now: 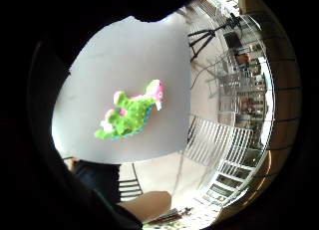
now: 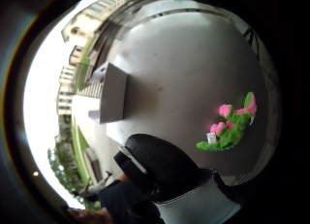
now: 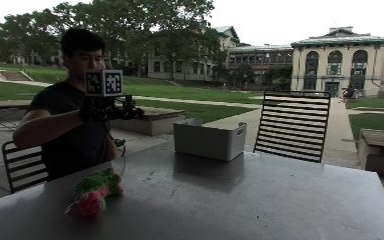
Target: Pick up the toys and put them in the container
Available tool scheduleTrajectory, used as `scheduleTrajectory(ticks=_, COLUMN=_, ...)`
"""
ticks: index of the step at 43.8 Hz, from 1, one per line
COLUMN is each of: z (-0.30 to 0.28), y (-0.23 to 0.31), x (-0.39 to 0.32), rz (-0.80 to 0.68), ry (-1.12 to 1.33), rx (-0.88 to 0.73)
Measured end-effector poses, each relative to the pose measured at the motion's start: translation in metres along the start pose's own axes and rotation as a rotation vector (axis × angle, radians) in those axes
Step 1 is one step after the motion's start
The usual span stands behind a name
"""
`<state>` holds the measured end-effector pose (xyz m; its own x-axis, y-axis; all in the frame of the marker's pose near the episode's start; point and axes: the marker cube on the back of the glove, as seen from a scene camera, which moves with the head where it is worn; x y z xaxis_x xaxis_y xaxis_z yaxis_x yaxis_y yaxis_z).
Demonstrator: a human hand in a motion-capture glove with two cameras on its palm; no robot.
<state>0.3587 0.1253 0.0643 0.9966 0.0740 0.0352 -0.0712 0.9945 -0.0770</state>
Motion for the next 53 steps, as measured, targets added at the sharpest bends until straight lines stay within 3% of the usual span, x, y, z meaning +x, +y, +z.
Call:
scheduleTrajectory(ticks=13, z=0.116, y=0.04, x=0.062, rz=0.118, ry=-0.015, rx=-0.177)
scheduleTrajectory(ticks=30, z=0.201, y=0.056, x=0.08, rz=0.133, ry=0.014, rx=-0.289)
scheduleTrajectory(ticks=44, z=0.207, y=0.048, x=0.087, rz=0.181, ry=-0.029, rx=-0.259)
scheduleTrajectory(ticks=53, z=0.192, y=0.049, x=0.082, rz=0.232, ry=0.001, rx=-0.094)
